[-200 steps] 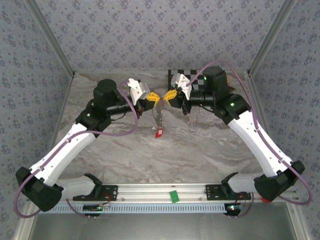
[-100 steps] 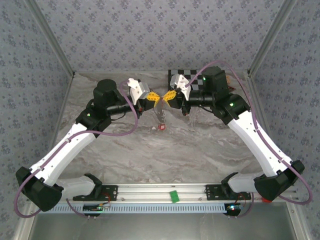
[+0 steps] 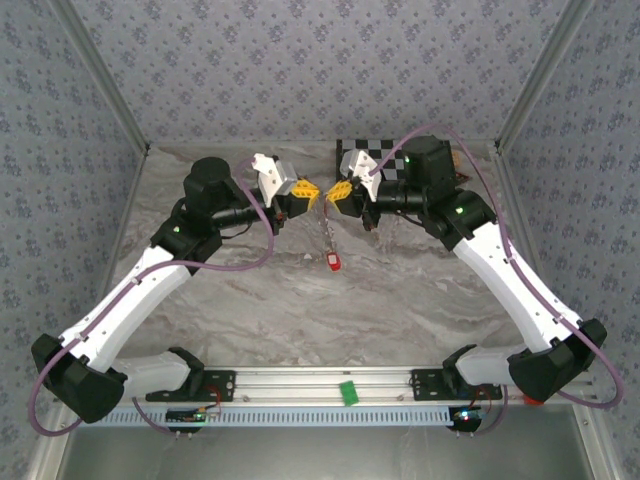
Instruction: Put the keys on the keyring
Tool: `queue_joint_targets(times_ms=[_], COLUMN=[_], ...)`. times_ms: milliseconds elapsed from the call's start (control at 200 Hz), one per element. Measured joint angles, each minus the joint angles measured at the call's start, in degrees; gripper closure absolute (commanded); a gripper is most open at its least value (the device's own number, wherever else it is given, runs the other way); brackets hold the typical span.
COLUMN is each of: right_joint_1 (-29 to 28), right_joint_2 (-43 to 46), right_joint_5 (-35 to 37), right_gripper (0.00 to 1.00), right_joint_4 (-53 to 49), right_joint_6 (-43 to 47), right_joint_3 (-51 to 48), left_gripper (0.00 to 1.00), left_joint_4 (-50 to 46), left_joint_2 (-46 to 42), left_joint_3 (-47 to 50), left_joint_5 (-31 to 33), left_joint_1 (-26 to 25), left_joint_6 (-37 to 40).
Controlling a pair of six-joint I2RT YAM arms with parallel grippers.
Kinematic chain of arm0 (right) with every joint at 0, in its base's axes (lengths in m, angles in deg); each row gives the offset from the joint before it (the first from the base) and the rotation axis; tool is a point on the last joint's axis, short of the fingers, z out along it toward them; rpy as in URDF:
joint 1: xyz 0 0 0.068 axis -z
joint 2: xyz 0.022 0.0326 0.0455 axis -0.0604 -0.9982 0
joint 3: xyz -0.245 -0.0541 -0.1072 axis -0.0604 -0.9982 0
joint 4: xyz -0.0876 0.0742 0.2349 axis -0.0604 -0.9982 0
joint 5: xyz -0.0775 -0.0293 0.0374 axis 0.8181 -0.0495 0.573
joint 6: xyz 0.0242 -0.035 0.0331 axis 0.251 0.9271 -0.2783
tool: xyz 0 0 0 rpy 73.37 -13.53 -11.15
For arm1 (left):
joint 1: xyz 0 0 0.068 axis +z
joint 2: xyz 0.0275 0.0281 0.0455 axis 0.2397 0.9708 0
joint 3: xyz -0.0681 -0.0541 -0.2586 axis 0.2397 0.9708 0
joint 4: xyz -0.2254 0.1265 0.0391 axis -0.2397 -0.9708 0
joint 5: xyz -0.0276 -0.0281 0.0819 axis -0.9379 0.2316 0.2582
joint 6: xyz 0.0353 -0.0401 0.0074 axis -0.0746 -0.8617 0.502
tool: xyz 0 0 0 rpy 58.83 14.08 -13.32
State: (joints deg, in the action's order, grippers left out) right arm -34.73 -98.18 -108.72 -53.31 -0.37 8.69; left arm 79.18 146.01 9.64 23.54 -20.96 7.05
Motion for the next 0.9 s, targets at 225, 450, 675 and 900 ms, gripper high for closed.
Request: queue_joint_targets(times_ms=[225, 450, 675, 900], right_joint_1=[0.2, 0.6, 0.6, 0.3], right_joint_2=[0.2, 0.9, 0.9, 0.9], right_joint_5=[0.2, 0.2, -0.3, -0.2], right_gripper=[1.00, 1.00, 1.00, 1.00], right_joint_4=[0.1, 0.9, 1.4, 1.9], right_joint_6=[0.0, 0.0, -0.1, -0.3], right_joint_3=[-0.1, -0.2, -0.2, -0.2], left_gripper=[1.00, 1.00, 1.00, 1.00], left_joint_4=[0.0, 0.4, 0.4, 0.4], left_joint_2=[0.0, 0.1, 0.6, 0.8], left_joint_3=[0.0, 0.0, 0.0, 0.0], left_joint_5=[-0.9, -1.9, -3.1, -3.2], left_joint_1=[0.5, 1.1, 1.1, 1.1], left_joint_6=[-0.7, -1.7, -2.1, -2.1])
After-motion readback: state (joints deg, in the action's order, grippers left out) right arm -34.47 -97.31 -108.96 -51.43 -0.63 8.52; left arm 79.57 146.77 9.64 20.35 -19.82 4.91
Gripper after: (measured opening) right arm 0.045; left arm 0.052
